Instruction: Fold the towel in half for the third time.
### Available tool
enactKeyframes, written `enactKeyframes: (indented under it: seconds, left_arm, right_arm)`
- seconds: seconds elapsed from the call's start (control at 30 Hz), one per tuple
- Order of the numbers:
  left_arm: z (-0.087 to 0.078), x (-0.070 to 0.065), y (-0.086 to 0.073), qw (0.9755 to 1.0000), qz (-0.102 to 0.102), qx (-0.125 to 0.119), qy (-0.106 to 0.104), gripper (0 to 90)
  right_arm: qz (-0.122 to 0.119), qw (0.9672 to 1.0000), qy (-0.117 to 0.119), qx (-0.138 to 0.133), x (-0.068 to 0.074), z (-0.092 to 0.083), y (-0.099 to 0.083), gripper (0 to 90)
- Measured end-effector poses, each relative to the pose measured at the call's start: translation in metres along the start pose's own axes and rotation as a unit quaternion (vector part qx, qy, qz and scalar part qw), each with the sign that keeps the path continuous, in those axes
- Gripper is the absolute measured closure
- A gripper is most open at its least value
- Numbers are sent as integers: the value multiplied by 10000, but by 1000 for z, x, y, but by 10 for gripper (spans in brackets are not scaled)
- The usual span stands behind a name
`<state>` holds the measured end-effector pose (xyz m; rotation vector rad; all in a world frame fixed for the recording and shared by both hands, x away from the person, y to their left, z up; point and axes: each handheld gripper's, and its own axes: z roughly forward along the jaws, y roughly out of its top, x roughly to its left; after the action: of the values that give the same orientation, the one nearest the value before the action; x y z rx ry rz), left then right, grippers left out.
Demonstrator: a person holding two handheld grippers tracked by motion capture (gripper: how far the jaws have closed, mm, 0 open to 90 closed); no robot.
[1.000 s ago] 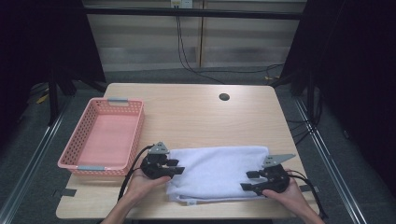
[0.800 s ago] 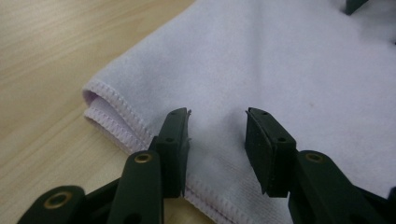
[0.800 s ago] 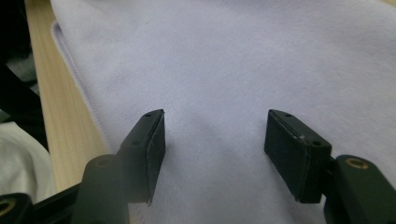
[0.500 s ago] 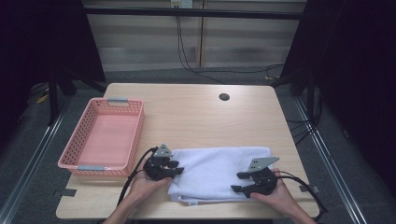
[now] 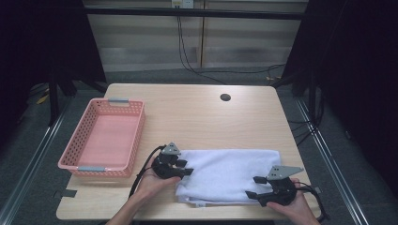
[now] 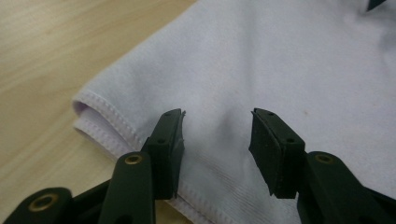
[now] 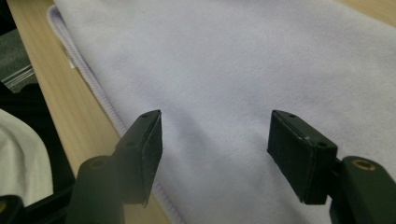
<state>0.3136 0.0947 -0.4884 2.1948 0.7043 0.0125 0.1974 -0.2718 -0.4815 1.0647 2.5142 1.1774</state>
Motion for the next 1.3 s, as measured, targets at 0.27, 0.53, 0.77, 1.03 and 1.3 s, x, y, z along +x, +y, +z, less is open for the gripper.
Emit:
enactKeyframes:
  seconds: [0.27, 0.53, 0.77, 1.03, 1.3]
  left_arm:
    - [1, 18, 24, 9991, -200, -273, 240, 475]
    - [4, 44, 30, 9968, -550, -433, 395, 450]
    - [4, 54, 24, 9957, -719, -369, 450, 434]
    - [7, 56, 21, 9956, -726, -333, 496, 423]
    - [8, 63, 13, 9940, -870, -224, 625, 399]
  right_arm:
    - [-518, 9975, 474, -88, 47, 35, 34, 354]
    - [-615, 9912, 1155, 177, 69, 96, 76, 312]
    - [-745, 9853, 1530, 162, 88, 126, 99, 302]
    - [-1179, 9850, 1245, 172, 107, 147, 89, 303]
    - [-1590, 9852, 646, 39, 114, 146, 83, 509]
